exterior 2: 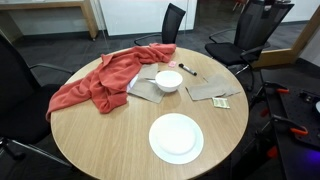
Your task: Put the marker in the bowl
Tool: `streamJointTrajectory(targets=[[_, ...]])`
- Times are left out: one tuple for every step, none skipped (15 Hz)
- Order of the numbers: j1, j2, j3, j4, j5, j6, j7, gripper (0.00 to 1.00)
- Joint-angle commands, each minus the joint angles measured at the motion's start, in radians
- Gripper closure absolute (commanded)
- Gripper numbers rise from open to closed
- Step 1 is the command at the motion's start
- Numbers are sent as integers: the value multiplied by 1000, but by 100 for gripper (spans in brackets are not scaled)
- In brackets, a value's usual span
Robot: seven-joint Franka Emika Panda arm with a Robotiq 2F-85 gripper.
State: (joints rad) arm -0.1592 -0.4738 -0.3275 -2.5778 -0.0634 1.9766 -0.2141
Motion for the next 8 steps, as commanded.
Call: streamJointTrajectory(targets=[[-23,181,46,59,5,178,97,0],[-22,227,49,73,9,227,117,0],[-22,277,52,92,13,268,138,0],[-23,324,55,108,18,317,159,0],[-20,379,59,130,24,360,176,0],[-21,427,63,151,21,394,193,0],[-21,479,66,176,22,421,209,0],[-21,524,69,200,20,445,225,0]])
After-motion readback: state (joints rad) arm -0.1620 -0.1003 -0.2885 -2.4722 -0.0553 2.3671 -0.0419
